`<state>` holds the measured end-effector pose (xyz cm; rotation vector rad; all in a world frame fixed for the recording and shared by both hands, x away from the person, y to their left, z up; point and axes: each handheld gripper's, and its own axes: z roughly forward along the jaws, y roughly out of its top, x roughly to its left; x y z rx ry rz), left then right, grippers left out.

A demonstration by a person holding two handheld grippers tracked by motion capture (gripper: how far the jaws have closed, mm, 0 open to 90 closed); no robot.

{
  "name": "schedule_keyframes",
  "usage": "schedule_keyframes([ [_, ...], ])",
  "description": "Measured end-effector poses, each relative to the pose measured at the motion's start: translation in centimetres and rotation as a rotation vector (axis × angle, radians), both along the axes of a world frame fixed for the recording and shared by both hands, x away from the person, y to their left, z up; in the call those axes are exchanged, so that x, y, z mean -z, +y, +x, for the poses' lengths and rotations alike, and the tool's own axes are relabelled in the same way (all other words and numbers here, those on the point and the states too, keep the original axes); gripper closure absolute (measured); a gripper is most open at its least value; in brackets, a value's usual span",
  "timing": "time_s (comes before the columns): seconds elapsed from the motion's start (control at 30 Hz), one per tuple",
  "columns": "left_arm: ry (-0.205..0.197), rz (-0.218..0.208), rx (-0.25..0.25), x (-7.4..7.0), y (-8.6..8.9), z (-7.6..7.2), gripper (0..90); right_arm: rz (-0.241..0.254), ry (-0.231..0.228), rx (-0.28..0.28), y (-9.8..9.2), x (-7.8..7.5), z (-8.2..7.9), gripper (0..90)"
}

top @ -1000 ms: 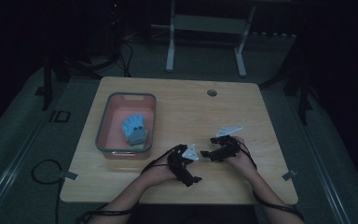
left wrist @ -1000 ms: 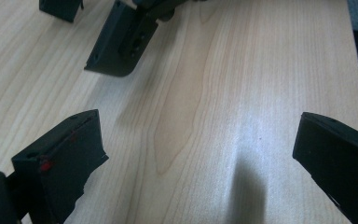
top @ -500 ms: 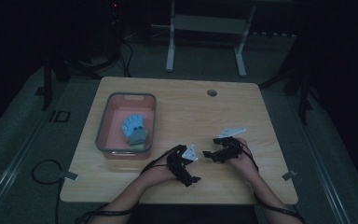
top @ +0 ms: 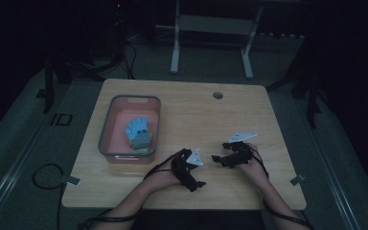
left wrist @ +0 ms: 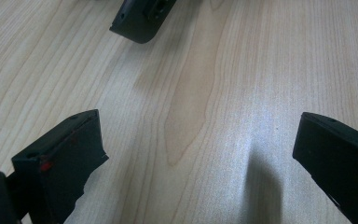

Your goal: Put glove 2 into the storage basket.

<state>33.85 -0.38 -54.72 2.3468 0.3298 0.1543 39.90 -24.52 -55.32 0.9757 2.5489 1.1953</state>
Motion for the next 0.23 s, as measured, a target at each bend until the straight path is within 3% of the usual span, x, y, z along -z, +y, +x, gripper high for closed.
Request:
schedule_keyframes([
  [0.23,-0.002,0.001,0.000,0.02,0.02,0.03,1.5,-0.006,-0.003,0.001,-0.02,0.08,0.01,17.1],
])
